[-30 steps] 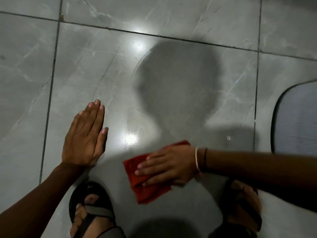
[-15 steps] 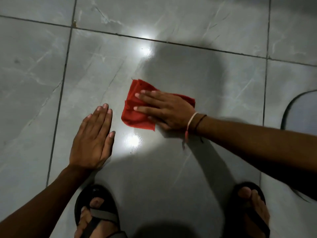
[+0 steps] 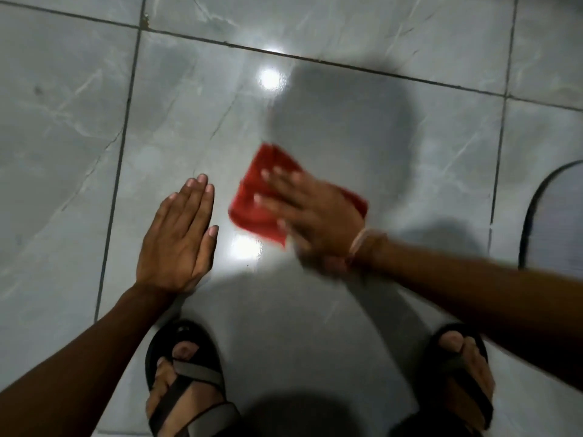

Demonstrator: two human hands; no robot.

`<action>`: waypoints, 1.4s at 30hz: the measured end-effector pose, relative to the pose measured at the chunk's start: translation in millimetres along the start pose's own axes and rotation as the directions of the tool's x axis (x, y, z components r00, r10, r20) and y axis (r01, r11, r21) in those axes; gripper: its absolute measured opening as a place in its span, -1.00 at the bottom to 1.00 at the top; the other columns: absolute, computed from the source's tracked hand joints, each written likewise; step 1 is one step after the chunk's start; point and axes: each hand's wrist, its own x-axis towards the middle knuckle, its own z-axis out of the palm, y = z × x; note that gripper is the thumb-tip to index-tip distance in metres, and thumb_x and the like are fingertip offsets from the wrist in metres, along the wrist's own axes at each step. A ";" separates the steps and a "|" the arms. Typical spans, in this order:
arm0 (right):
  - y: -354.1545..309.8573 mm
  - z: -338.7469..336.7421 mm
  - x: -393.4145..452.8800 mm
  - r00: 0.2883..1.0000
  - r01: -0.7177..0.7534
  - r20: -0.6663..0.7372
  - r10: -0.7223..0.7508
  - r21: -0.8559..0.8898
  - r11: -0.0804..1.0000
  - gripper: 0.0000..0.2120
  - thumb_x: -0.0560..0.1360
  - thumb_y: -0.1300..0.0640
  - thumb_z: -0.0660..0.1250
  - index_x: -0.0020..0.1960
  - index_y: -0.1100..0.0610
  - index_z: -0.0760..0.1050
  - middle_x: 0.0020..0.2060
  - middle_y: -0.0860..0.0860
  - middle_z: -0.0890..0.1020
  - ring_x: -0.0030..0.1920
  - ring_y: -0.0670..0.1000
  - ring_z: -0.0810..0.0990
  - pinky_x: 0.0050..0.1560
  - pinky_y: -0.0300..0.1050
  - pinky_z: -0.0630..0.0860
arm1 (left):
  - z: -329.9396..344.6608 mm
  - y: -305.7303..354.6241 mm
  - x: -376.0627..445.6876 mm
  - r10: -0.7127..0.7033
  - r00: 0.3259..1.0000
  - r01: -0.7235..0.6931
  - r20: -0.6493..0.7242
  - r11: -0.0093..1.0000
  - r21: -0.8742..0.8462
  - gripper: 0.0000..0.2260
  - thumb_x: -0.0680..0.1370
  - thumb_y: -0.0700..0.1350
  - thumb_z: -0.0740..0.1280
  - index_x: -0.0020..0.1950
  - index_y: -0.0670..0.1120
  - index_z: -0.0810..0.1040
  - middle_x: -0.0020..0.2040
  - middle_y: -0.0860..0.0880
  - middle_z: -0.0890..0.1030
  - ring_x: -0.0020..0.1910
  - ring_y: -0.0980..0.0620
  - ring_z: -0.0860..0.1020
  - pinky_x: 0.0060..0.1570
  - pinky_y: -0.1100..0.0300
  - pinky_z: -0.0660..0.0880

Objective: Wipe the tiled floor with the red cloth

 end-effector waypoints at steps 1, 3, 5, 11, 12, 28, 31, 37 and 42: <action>-30.3 7.1 -39.4 0.998 0.034 0.046 -0.036 0.034 0.999 -0.51 0.61 0.08 0.22 0.52 0.17 0.45 0.53 0.29 0.41 0.58 0.30 0.35 0.57 0.25 0.37 | 0.7 -0.7 -0.6 -0.001 1.000 0.001 0.001 1.000 0.001 -0.44 0.71 -0.05 0.08 0.68 -0.24 0.18 0.70 -0.19 0.18 0.70 -0.12 0.16 0.66 -0.09 0.15; -80.8 16.0 -104.9 0.973 0.146 0.169 -0.159 0.085 0.986 -0.48 0.62 0.07 0.14 0.57 0.11 0.38 0.59 0.21 0.35 0.64 0.22 0.24 0.60 0.19 0.32 | 1.6 -0.6 -1.1 0.002 1.000 -0.002 -0.006 1.000 0.011 -0.44 0.71 -0.06 0.08 0.68 -0.24 0.17 0.70 -0.19 0.18 0.70 -0.13 0.16 0.66 -0.11 0.16; -96.6 23.4 -132.4 0.917 0.295 0.243 -0.315 0.116 0.948 -0.43 0.60 0.06 0.15 0.60 0.09 0.31 0.62 0.17 0.30 0.67 0.16 0.19 0.61 0.13 0.29 | 1.3 0.2 -0.7 0.006 1.000 -0.006 -0.009 1.000 0.009 -0.45 0.71 -0.06 0.09 0.68 -0.25 0.18 0.70 -0.21 0.20 0.69 -0.15 0.17 0.65 -0.13 0.19; -18.2 12.1 -38.7 0.995 0.078 0.061 -0.079 0.019 0.997 -0.49 0.59 0.06 0.29 0.54 0.09 0.43 0.53 0.25 0.43 0.56 0.25 0.39 0.56 0.26 0.39 | 0.3 1.0 -0.4 0.001 1.000 -0.001 -0.003 1.000 0.012 -0.45 0.71 -0.06 0.07 0.68 -0.24 0.17 0.70 -0.20 0.18 0.70 -0.14 0.16 0.66 -0.11 0.16; -2.4 5.3 -13.5 0.998 -0.058 0.004 0.058 -0.012 0.998 -0.51 0.62 0.07 0.30 0.54 0.10 0.42 0.54 0.26 0.41 0.56 0.27 0.38 0.55 0.27 0.40 | -0.1 1.8 -0.1 0.001 1.000 -0.001 -0.004 1.000 0.011 -0.45 0.71 -0.06 0.08 0.68 -0.25 0.17 0.70 -0.20 0.19 0.70 -0.14 0.16 0.65 -0.11 0.16; -60.7 31.9 -28.5 0.943 0.309 0.107 -0.316 0.080 0.948 -0.45 0.56 0.05 0.30 0.54 0.13 0.42 0.54 0.26 0.41 0.59 0.24 0.35 0.59 0.23 0.34 | -2.9 1.8 0.8 -0.001 1.000 0.001 0.006 1.000 -0.016 -0.46 0.71 -0.08 0.06 0.68 -0.25 0.19 0.70 -0.20 0.20 0.69 -0.14 0.17 0.65 -0.15 0.19; -10.8 14.5 13.2 0.990 -0.098 -0.102 0.096 -0.023 0.995 -0.57 0.61 0.16 0.28 0.48 0.14 0.50 0.49 0.28 0.48 0.52 0.28 0.45 0.52 0.27 0.44 | -2.8 2.3 0.8 -0.003 1.000 0.003 -0.006 1.000 -0.018 -0.46 0.70 -0.10 0.08 0.67 -0.25 0.20 0.69 -0.21 0.21 0.69 -0.15 0.18 0.64 -0.16 0.22; 46.2 -13.1 11.4 0.752 -0.630 -0.245 0.611 0.001 0.776 -0.53 0.70 0.07 0.23 0.59 0.09 0.33 0.60 0.22 0.32 0.62 0.23 0.27 0.64 0.18 0.29 | -0.7 2.3 0.4 0.004 1.000 -0.004 -0.010 0.999 -0.035 -0.46 0.70 -0.11 0.11 0.68 -0.25 0.19 0.70 -0.21 0.21 0.70 -0.15 0.17 0.64 -0.14 0.21; -95.0 28.8 -109.3 0.995 -0.032 0.100 0.028 0.036 0.999 -0.39 0.57 0.06 0.30 0.60 0.10 0.31 0.61 0.20 0.32 0.65 0.22 0.22 0.68 0.17 0.14 | -1.0 1.3 0.0 -0.001 1.000 0.000 -0.007 1.000 -0.020 -0.45 0.71 -0.09 0.10 0.69 -0.24 0.17 0.70 -0.20 0.19 0.70 -0.13 0.15 0.66 -0.07 0.14</action>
